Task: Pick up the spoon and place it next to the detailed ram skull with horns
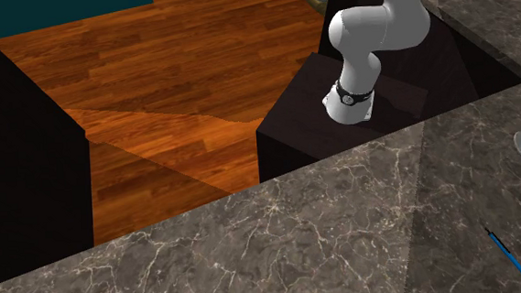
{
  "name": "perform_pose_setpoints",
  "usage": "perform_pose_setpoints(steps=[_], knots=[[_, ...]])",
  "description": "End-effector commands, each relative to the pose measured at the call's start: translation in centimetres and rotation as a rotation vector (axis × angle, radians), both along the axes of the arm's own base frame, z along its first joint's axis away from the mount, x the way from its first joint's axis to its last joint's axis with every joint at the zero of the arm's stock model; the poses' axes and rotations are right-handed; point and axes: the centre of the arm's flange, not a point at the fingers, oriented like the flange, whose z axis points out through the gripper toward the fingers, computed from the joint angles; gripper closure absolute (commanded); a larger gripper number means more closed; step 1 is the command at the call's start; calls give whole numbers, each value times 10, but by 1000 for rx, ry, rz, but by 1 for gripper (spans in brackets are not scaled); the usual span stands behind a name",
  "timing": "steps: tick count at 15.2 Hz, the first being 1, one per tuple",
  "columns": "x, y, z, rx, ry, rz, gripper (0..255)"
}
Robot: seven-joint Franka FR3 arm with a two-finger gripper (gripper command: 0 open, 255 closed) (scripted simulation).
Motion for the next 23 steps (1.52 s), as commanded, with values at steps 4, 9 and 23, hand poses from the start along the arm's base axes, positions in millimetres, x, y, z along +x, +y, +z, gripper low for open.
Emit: perform_pose_setpoints(steps=[4,9,23], knots=[[0,-1,-27,0,0,0,255],[0,-1,-54,0,0,0,255],[0,-1,-127,0,0,0,255]])
